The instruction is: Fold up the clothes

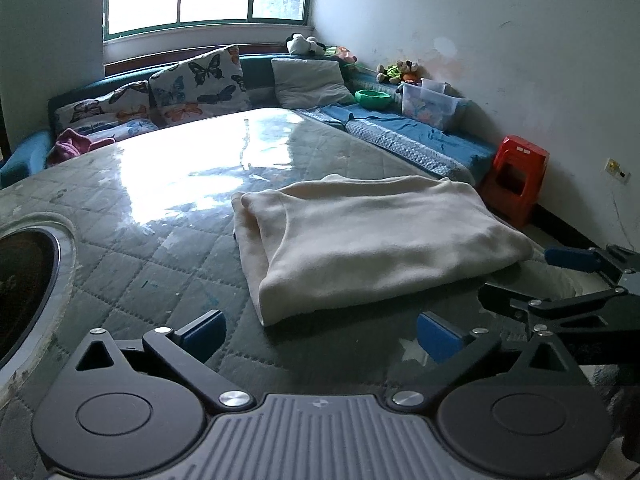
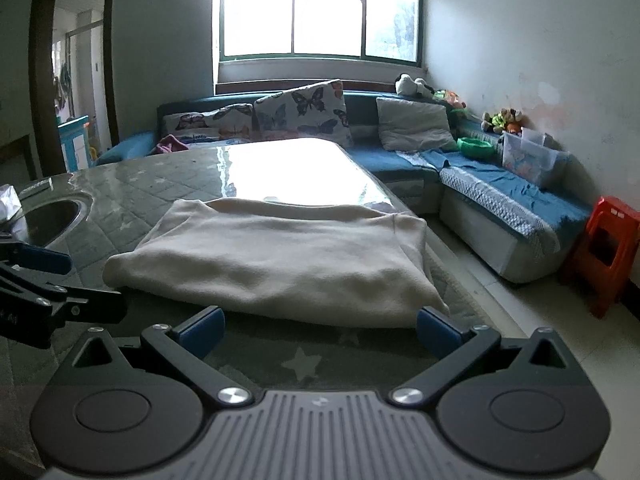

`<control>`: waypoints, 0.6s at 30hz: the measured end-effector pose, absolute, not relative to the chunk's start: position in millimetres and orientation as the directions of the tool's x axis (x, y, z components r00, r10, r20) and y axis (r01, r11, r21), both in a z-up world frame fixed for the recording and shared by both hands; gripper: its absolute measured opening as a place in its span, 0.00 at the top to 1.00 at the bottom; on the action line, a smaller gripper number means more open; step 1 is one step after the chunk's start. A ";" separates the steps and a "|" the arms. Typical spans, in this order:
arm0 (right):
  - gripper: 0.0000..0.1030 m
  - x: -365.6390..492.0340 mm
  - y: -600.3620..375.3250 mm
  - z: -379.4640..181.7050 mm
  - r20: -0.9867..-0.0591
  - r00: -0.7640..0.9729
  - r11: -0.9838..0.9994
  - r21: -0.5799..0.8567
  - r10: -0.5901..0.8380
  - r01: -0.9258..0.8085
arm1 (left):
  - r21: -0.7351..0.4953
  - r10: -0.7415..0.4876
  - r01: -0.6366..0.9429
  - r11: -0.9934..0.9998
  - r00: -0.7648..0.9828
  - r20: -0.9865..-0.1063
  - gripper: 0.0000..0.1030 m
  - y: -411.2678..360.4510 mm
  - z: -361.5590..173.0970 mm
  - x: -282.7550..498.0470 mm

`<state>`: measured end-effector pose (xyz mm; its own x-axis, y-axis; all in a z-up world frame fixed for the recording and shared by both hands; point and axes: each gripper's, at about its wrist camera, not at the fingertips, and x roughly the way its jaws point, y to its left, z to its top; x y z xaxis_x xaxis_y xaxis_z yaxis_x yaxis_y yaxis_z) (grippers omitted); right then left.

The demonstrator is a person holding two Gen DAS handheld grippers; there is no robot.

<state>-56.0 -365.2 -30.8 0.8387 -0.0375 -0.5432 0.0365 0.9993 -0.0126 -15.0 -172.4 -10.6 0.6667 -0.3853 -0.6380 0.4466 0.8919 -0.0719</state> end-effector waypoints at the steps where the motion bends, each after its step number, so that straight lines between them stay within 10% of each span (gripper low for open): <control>1: 0.00 -56.8 -364.2 -30.7 -0.542 0.839 0.999 -0.018 -0.040 0.036 | -0.069 -0.383 0.446 0.892 0.668 -0.638 0.00 -172.3 -10.8 -15.7; 18: 0.00 -59.3 -356.3 -30.7 -0.544 0.837 0.998 -0.042 -0.056 0.040 | -0.005 -0.329 0.427 0.904 0.690 -0.644 0.00 -166.1 -14.6 -23.6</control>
